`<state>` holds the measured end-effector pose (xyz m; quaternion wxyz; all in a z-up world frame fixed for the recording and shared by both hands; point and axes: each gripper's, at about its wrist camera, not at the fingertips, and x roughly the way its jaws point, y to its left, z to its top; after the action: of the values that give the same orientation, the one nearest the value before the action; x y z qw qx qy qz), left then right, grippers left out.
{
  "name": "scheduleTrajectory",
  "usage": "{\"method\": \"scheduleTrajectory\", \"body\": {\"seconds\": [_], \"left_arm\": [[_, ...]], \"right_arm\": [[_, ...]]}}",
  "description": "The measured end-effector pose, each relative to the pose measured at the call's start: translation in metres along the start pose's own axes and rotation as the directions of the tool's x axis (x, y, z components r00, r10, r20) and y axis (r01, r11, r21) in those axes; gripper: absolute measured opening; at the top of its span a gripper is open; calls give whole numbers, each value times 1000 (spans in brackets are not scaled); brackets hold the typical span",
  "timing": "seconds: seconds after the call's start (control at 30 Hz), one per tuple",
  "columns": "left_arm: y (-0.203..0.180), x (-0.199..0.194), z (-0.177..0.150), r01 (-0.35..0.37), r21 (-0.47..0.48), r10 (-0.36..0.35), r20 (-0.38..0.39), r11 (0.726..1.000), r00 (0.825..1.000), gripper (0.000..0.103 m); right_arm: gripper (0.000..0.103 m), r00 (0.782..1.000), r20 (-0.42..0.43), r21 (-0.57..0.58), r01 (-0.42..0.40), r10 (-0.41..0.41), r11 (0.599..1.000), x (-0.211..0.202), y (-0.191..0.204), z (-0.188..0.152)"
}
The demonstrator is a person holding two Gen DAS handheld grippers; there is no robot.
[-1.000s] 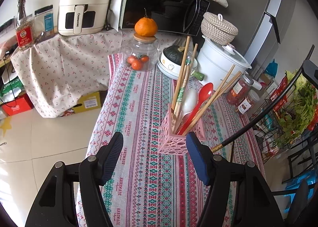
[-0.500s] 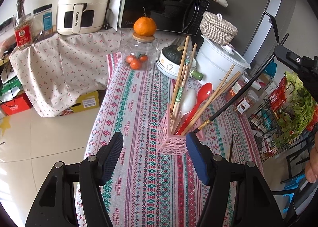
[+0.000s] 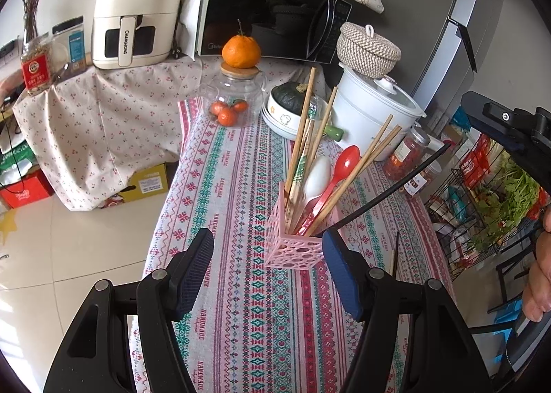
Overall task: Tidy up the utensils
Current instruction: 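Grasp the last wooden chopstick with the left tool while the right tool approaches the black chopstick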
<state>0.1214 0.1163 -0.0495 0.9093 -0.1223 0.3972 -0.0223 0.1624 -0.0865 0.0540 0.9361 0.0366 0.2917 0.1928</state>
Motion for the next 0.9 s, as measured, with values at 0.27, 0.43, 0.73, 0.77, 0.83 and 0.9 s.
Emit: {"method": "scheduleTrajectory", "body": {"seconds": [0.27,0.43,0.73,0.77,0.83,0.9], "left_arm": [[-25,-3,-10,12,97,-11,-14,995,1000,70],[-51,3,-24,43,165,-33,-64,985,997,73],[-121,46,-67,150,269,-73,-277,951,958,73],[-131,54,-72,158,287,-69,-297,945,952,73],[-149,69,-79,172,330,-58,-329,928,942,73],[-162,86,-82,169,343,-42,-348,924,937,72]], "right_arm": [[55,996,-62,7,62,-62,998,-22,-32,-27],[67,983,-143,35,119,-113,992,-24,-67,-56],[73,914,-365,133,240,-178,961,-6,-151,-110],[73,904,-388,152,253,-178,955,-4,-161,-115],[73,882,-435,174,281,-182,944,0,-179,-126],[73,862,-471,188,307,-188,933,2,-194,-134]]}}
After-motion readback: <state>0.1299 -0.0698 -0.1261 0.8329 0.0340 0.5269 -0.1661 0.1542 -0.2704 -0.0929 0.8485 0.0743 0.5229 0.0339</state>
